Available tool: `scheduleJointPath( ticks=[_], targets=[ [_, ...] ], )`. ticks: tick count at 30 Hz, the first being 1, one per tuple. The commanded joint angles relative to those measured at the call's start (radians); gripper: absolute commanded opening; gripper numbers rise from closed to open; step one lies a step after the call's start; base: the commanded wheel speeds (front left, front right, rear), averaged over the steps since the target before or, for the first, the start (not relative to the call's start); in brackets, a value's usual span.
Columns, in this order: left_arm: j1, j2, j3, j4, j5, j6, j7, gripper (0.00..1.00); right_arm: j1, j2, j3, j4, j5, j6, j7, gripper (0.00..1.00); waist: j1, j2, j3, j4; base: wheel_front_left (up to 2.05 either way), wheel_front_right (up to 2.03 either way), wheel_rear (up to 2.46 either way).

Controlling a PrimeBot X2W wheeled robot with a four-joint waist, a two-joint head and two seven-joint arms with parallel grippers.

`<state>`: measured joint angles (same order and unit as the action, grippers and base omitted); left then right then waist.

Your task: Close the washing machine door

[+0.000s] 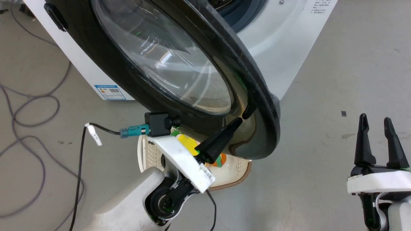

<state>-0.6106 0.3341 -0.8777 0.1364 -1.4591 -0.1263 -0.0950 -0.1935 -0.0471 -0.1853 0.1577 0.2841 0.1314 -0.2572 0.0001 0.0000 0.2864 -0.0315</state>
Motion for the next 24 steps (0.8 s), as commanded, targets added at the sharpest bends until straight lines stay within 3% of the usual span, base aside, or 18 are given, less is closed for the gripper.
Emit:
scheduleJointPath(
  ticks=[1,3,4,5,6,11,14,17,21,22,24],
  targets=[
    [-0.013,0.011,-0.01,-0.002,-0.003,-0.004,-0.013,0.0,-0.003,-0.003,-0.001,0.0,0.009,-0.001,-0.005,1.0,-0.0001,0.0,-0.008,0.003,0.0,0.0,0.0],
    [-0.011,0.029,-0.023,0.004,0.011,-0.004,-0.047,0.0,0.002,-0.003,0.001,-0.002,0.009,-0.001,-0.005,1.0,-0.0001,0.0,-0.022,0.006,0.0,0.0,0.0],
    [-0.01,0.037,-0.031,0.01,0.022,-0.004,-0.064,0.16,0.005,-0.003,0.002,-0.006,0.01,-0.001,-0.005,1.0,-0.0001,0.0,-0.03,0.007,0.0,0.0,0.0],
    [-0.01,0.047,-0.041,0.014,0.038,-0.004,-0.084,0.76,0.007,-0.003,0.002,-0.01,0.011,-0.001,-0.005,1.0,-0.0001,0.0,-0.037,0.01,0.0,0.0,0.0],
    [-0.009,0.055,-0.044,0.022,0.054,-0.004,-0.106,1.0,0.009,-0.003,0.0,-0.015,0.012,-0.001,-0.005,1.0,-0.0001,0.0,-0.043,0.013,0.0,0.0,0.0],
    [0.001,0.086,0.001,0.084,0.181,-0.004,-0.164,1.0,0.01,-0.003,-0.017,-0.044,0.01,-0.001,-0.005,1.0,-0.0001,0.0,-0.074,0.032,0.0,0.0,0.0],
    [0.023,0.069,0.154,0.121,0.355,0.014,-0.166,1.0,0.008,-0.003,-0.031,-0.063,0.007,-0.001,-0.005,1.0,-0.0001,0.0,-0.088,0.048,0.0,0.0,0.0],
    [0.073,0.039,0.313,0.096,0.563,0.075,-0.166,1.0,0.003,-0.003,-0.041,-0.08,-0.001,-0.001,-0.005,1.0,-0.0001,0.0,-0.099,0.063,0.0,0.0,0.0],
    [0.148,0.033,0.488,0.03,0.84,0.204,-0.167,1.0,-0.012,-0.003,-0.043,-0.1,-0.018,-0.001,-0.005,1.0,-0.0001,0.0,-0.114,0.076,0.0,0.0,0.0],
    [0.17,0.032,0.526,0.01,0.895,0.231,-0.167,1.0,-0.015,-0.003,-0.044,-0.107,-0.021,-0.001,-0.005,0.96,-0.0001,0.0,-0.119,0.079,0.0,0.0,0.0],
    [0.218,0.027,0.601,-0.031,0.979,0.276,-0.167,1.0,-0.022,-0.003,-0.04,-0.122,-0.03,-0.001,-0.005,0.44,-0.0001,0.0,-0.128,0.086,0.0,0.0,0.0]
  ],
)
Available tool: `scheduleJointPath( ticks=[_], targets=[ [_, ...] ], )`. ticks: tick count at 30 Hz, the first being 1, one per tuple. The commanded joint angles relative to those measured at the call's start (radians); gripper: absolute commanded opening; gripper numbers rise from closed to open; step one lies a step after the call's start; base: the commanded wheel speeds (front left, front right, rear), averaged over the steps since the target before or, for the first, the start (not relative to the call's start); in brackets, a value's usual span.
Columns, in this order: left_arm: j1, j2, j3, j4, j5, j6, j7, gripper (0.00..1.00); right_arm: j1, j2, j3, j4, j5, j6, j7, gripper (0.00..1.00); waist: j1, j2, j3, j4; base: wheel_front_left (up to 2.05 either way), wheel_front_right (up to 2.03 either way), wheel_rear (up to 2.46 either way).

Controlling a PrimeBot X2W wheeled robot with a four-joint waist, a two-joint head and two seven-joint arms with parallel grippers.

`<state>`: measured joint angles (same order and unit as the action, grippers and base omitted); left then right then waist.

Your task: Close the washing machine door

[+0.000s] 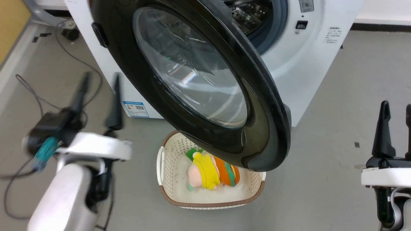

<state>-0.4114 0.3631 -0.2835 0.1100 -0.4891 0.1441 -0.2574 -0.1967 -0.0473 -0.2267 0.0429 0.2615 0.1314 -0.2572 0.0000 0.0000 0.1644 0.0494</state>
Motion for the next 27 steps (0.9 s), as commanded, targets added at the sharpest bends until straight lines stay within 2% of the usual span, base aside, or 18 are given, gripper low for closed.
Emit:
scheduleJointPath(
  ticks=[1,2,5,9,17,27],
  targets=[
    [0.046,-0.005,0.034,-0.024,0.046,0.026,-0.004,1.0,-0.022,-0.003,0.005,-0.016,-0.012,-0.001,-0.005,0.24,0.0,0.0,-0.012,0.009,0.0,0.0,0.0],
    [0.071,-0.008,0.06,-0.041,0.078,0.045,-0.004,1.0,-0.025,-0.003,0.008,-0.026,-0.016,-0.001,-0.005,0.0,0.0,0.0,-0.017,0.013,0.0,0.0,0.0],
    [0.141,-0.012,0.119,-0.067,0.158,0.091,-0.004,1.0,-0.037,-0.003,0.016,-0.056,-0.019,-0.001,-0.005,0.0,0.0,0.0,-0.031,0.024,0.0,0.0,0.0],
    [0.227,-0.044,0.177,-0.089,0.217,0.118,-0.004,1.0,-0.076,-0.003,0.049,-0.135,-0.026,-0.001,-0.005,0.0,0.0,0.0,-0.047,0.045,0.0,0.0,0.0],
    [0.306,-0.1,0.22,-0.093,0.251,0.095,-0.004,1.0,-0.144,-0.026,0.163,-0.293,-0.003,-0.001,-0.005,0.0,0.0,0.0,-0.051,0.082,0.0,0.0,0.0],
    [0.317,-0.161,0.271,-0.068,0.281,0.036,-0.004,1.0,-0.157,-0.142,0.433,-0.366,0.026,-0.001,-0.005,0.0,0.0,0.0,-0.043,0.108,0.0,0.0,0.0]
  ],
)
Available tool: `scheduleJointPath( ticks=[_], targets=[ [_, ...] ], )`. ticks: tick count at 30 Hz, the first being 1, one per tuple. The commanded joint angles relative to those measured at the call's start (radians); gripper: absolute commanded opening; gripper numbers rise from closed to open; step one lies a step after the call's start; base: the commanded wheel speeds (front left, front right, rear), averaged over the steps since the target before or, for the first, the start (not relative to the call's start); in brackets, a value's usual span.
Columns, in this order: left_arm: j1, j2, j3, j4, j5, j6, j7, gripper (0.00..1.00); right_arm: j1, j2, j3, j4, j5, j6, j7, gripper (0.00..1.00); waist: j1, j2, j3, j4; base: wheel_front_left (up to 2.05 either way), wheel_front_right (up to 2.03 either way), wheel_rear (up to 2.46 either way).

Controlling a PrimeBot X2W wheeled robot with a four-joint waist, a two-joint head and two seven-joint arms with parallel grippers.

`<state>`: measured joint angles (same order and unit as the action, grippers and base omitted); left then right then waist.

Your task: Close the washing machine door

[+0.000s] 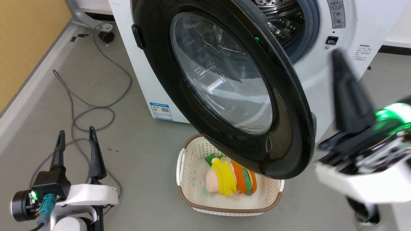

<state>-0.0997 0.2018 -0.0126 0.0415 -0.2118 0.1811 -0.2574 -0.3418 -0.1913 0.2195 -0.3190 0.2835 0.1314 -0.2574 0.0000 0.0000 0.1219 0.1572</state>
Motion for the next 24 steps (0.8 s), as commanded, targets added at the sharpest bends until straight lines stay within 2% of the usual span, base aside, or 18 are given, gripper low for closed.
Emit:
scheduleJointPath(
  ticks=[1,6,14,18,24],
  targets=[
    [0.005,-0.005,0.005,0.002,0.008,-0.006,-0.004,1.0,-0.011,-0.012,0.015,-0.002,0.007,-0.001,-0.004,0.0,0.0,0.0,0.0,0.0,0.0,0.0,0.0],
    [0.003,-0.033,0.027,0.008,0.029,-0.027,-0.004,1.0,-0.005,-0.093,0.164,0.03,-0.006,-0.001,-0.004,0.0,0.0,0.0,0.003,-0.004,0.0,0.0,0.0],
    [-0.006,-0.068,0.054,-0.001,0.067,-0.061,-0.004,1.0,0.025,-0.171,0.303,0.186,-0.026,-0.001,-0.004,0.0,0.0,0.0,0.016,-0.018,0.0,0.0,0.0],
    [-0.012,-0.079,0.06,-0.002,0.084,-0.078,-0.004,1.0,0.04,-0.194,0.325,0.272,-0.029,-0.001,-0.004,0.0,0.0,0.0,0.025,-0.023,0.0,0.0,0.0],
    [-0.02,-0.094,0.065,0.004,0.107,-0.097,-0.004,1.0,0.052,-0.204,0.304,0.38,0.007,-0.001,-0.004,0.0,0.0,0.0,0.045,-0.03,0.0,0.0,0.0]
  ],
)
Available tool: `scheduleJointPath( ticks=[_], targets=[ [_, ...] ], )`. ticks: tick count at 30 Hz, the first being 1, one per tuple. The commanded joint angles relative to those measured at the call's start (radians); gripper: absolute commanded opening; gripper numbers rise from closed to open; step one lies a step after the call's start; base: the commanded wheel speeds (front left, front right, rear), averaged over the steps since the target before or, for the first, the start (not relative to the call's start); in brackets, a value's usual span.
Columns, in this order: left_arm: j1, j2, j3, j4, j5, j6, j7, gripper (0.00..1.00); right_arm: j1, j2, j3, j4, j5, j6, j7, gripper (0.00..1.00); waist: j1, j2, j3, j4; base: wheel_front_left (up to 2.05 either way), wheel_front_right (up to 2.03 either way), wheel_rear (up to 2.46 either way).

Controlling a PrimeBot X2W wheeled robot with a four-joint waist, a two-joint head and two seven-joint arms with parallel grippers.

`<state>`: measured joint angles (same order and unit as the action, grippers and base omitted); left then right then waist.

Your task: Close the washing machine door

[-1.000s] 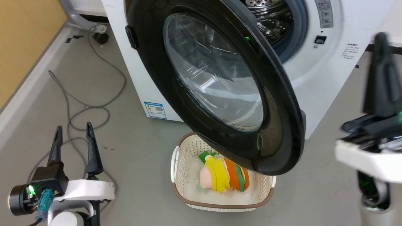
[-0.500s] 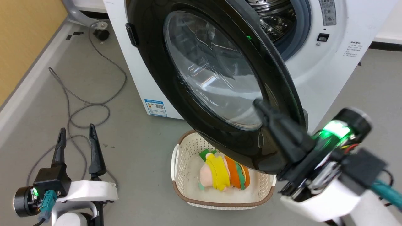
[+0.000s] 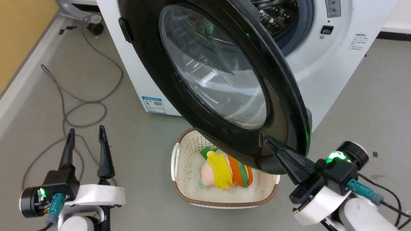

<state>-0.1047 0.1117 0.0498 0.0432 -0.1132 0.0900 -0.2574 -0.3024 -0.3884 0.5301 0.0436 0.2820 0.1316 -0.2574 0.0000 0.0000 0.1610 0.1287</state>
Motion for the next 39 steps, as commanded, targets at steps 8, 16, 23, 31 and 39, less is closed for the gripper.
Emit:
scheduleJointPath(
  ticks=[8,16,23,31,39],
  targets=[
    [-0.043,-0.025,-0.005,0.012,0.024,-0.028,-0.004,1.0,-0.019,0.013,-0.078,0.124,0.054,-0.001,-0.004,0.0,0.0,0.0,0.053,0.0,0.0,0.0,0.0],
    [-0.086,-0.042,-0.007,0.013,0.031,-0.039,-0.004,1.0,-0.097,0.064,-0.259,0.216,0.055,-0.001,-0.004,0.0,0.0,0.0,0.119,0.007,0.0,0.0,0.0],
    [-0.125,-0.052,-0.016,0.011,0.037,-0.044,-0.004,1.0,-0.217,0.1,-0.385,0.335,0.054,-0.001,-0.004,0.0,0.0,0.0,0.187,0.022,0.0,0.0,0.0],
    [-0.163,-0.058,-0.034,0.015,0.025,-0.045,-0.004,1.0,-0.368,0.089,-0.432,0.431,0.003,-0.001,-0.004,0.0,0.0,0.0,0.256,0.046,0.0,0.0,0.0],
    [-0.187,-0.061,-0.049,0.018,0.008,-0.036,-0.004,1.0,-0.508,0.071,-0.489,0.544,-0.055,-0.001,-0.004,0.0,0.0,0.0,0.297,0.064,0.0,0.0,0.0]
  ],
)
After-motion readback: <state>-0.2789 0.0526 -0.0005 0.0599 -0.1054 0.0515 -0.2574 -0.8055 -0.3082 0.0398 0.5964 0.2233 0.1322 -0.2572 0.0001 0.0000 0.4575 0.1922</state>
